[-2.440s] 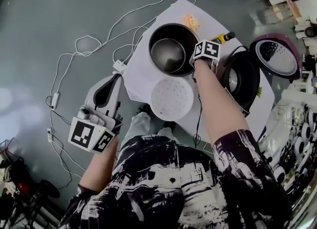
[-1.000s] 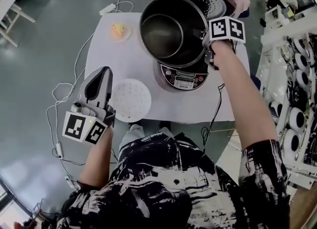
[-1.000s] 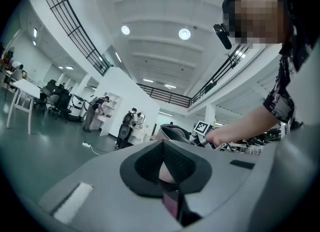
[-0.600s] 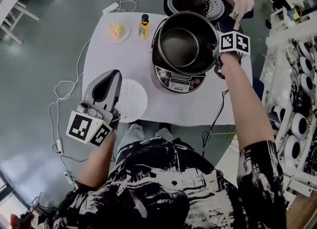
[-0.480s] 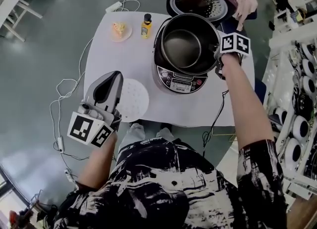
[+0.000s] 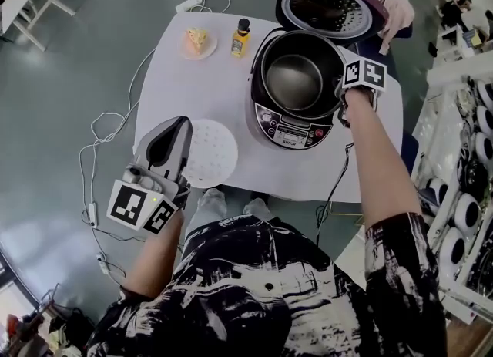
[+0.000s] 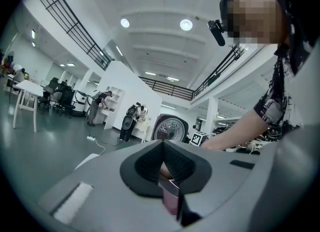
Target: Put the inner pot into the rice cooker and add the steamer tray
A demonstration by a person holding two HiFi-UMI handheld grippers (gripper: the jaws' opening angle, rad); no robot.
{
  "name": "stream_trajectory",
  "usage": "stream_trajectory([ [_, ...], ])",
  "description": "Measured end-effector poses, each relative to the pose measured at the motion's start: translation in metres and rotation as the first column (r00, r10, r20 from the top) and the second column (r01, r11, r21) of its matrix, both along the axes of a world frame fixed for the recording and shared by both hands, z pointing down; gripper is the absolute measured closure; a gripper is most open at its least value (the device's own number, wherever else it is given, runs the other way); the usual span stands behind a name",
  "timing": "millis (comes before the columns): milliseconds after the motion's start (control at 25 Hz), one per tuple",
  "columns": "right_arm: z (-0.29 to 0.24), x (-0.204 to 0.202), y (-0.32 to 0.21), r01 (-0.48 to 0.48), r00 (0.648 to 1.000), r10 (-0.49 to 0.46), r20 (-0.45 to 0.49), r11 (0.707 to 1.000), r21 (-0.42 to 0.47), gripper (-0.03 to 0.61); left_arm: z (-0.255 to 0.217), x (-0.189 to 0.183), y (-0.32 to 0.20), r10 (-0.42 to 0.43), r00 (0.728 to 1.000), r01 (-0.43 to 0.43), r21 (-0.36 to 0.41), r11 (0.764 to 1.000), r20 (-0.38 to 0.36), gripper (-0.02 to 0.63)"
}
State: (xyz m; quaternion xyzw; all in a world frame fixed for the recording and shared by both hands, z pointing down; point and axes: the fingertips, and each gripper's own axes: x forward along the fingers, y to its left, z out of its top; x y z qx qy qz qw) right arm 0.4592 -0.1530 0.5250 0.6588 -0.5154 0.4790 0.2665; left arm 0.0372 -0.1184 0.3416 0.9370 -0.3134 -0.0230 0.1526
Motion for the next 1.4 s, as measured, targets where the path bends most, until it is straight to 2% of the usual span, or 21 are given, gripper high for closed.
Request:
stream_trajectory([
  [200, 0.008, 0.001, -0.002, 0.015, 0.997, -0.018, -0.07, 0.999, -0.043, 0.569, 0.006, -0.012, -0.003, -0.022, 1.0, 0.022, -0.016, 1.0, -0.002, 0.609],
  [400, 0.015, 0.001, -0.002, 0.011, 0.995, -0.018, -0.094, 0.997, -0.072, 0.571, 0.01, -0.02, -0.005, -0.032, 0.999, 0.032, -0.021, 0.999, -0.006, 0.609],
  [840, 0.03, -0.004, 0.002, 0.092, 0.976, -0.123, -0.181, 0.981, -0.17, 0.559, 0.014, -0.037, -0.007, -0.051, 0.999, 0.051, -0.033, 0.998, -0.002, 0.609],
  [1400, 0.02, -0.01, 0.007, 0.059, 0.996, -0.066, -0.057, 0.991, -0.117, 0.528, 0.007, -0.037, -0.005, -0.041, 0.999, 0.04, -0.021, 0.999, -0.026, 0.609],
])
